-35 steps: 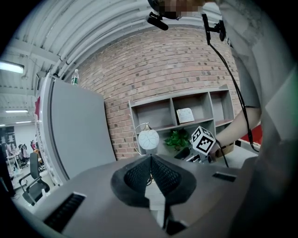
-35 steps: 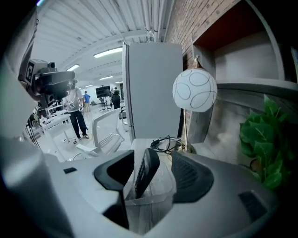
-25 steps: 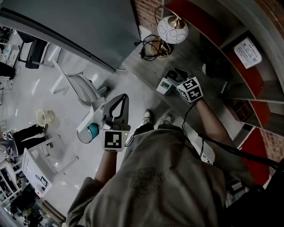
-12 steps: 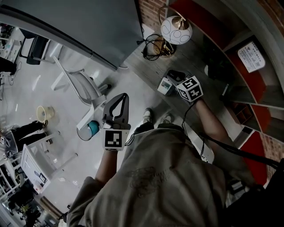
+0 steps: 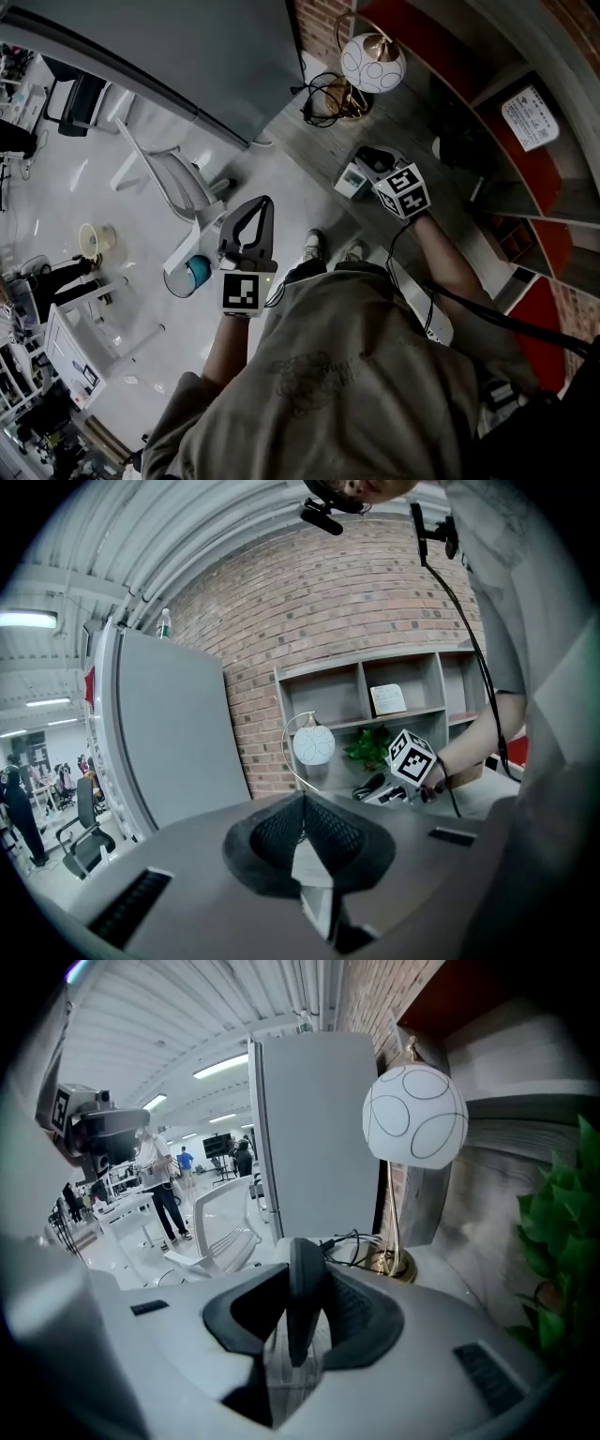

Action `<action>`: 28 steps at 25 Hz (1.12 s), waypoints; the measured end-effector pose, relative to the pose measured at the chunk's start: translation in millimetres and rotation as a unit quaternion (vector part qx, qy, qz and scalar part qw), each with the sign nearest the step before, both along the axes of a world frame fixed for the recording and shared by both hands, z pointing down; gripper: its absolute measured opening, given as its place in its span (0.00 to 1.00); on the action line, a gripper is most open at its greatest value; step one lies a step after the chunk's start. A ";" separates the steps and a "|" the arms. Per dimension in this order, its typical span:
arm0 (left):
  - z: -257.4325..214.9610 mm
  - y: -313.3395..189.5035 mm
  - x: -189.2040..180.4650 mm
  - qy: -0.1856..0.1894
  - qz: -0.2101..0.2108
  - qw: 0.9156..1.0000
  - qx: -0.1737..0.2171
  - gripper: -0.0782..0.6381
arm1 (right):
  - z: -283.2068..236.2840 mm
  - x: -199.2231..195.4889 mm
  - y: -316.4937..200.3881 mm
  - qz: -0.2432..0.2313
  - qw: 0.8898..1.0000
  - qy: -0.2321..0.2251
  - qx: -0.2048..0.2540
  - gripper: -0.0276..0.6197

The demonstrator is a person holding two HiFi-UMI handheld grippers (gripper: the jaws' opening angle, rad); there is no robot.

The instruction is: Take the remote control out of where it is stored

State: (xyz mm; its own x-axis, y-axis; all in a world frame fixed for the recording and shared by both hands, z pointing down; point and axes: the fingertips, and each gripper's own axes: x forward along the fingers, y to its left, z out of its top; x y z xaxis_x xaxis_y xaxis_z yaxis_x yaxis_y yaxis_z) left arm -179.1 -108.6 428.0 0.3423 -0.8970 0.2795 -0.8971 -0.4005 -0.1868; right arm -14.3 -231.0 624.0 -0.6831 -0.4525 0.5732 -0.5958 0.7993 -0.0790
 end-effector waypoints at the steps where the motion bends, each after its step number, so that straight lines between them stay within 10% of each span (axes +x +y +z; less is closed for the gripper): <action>1: 0.2 0.8 -0.1 0.000 0.000 1.000 -0.001 0.12 | -4.6 0.4 -0.9 0.002 1.000 -0.003 0.004 0.22; 16: -17.5 -5.0 16.0 0.008 0.044 0.999 0.028 0.12 | -132.7 23.8 8.8 0.050 0.991 -0.076 0.095 0.22; 28: -33.4 -27.3 47.4 0.014 0.115 0.992 0.051 0.12 | -241.4 93.3 51.9 0.133 0.964 -0.108 0.203 0.22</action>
State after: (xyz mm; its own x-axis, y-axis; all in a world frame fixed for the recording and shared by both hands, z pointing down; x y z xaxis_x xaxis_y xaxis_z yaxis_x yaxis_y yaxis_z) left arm -131.7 -135.9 394.6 0.5479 -0.8172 0.1790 -0.7895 -0.5759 -0.2124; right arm 79.0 -179.0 382.6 -0.5952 -0.7853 0.1705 -0.7888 0.6115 0.0630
